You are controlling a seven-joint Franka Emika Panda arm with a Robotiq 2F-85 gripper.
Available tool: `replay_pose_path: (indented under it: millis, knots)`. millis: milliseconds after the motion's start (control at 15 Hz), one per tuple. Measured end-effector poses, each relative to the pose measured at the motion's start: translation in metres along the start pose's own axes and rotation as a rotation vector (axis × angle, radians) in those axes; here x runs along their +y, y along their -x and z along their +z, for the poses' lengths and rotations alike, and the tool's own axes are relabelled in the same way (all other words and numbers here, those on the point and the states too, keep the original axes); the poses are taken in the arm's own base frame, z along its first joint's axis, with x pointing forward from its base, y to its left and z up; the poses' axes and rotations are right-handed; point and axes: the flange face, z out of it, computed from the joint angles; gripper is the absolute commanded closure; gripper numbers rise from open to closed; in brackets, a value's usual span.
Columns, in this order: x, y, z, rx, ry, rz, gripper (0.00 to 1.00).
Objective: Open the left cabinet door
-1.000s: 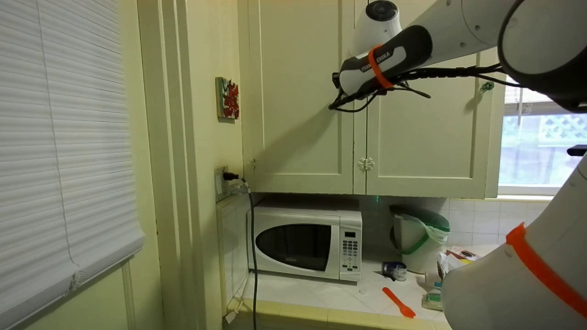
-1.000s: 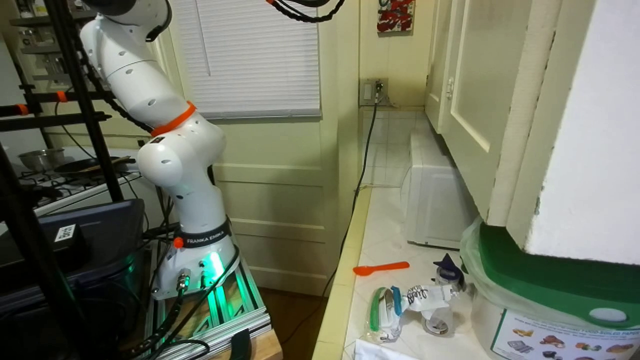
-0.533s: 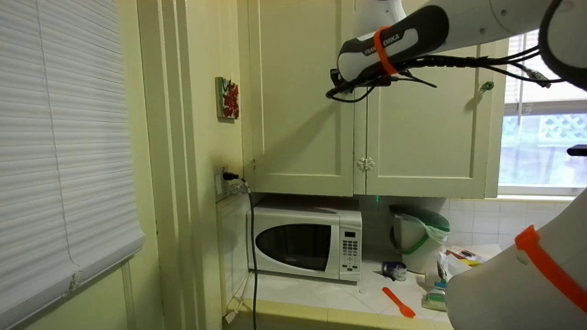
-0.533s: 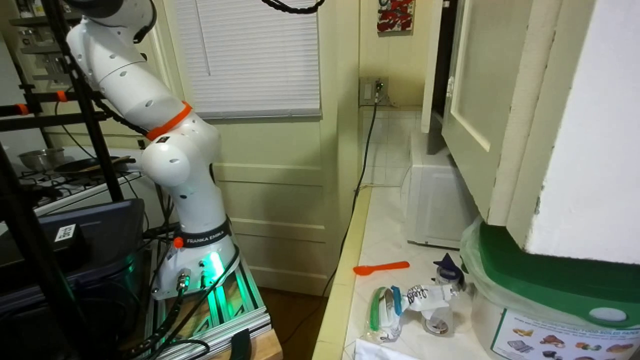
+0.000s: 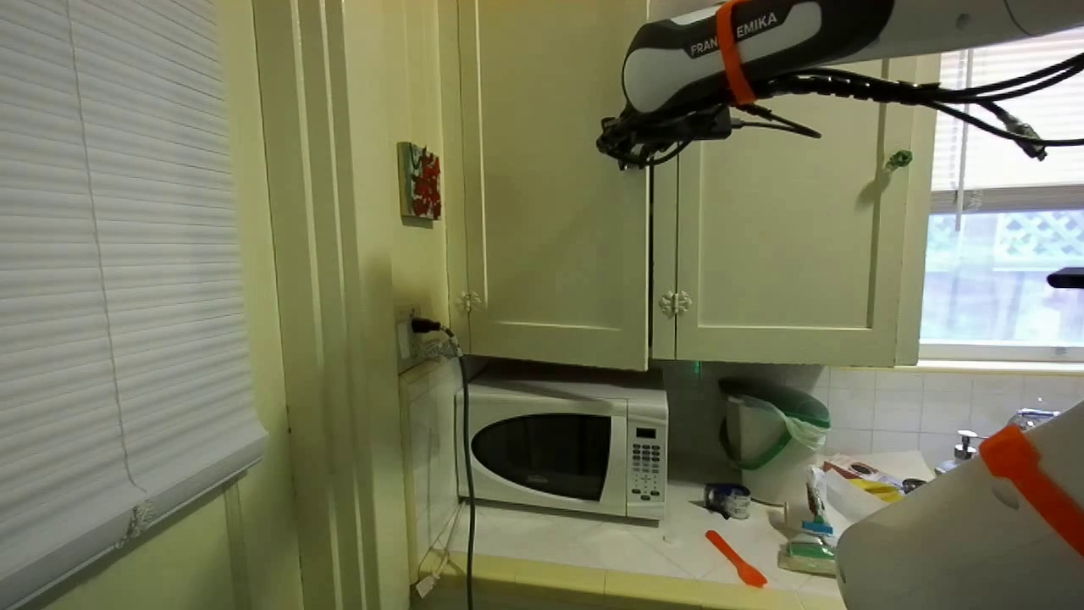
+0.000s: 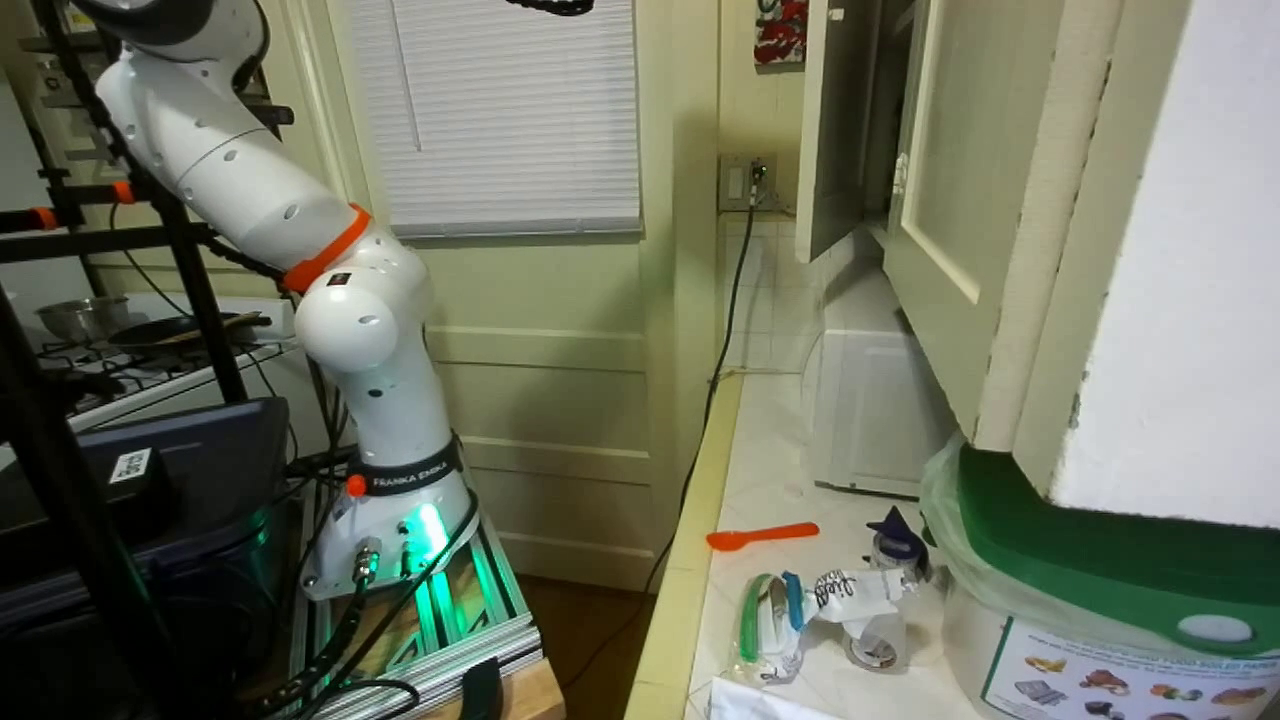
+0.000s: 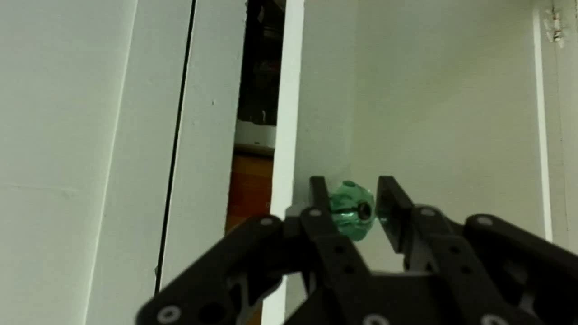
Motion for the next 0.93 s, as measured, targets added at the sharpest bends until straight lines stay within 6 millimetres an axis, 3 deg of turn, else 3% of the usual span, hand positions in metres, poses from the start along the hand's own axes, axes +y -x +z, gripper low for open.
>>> replay_pose_path:
  millis: [467, 933]
  knots:
    - [0.0, 0.007, -0.013, -0.002, -0.069, -0.034, 0.92]
    - [-0.015, 0.018, -0.045, -0.025, -0.158, -0.083, 0.92]
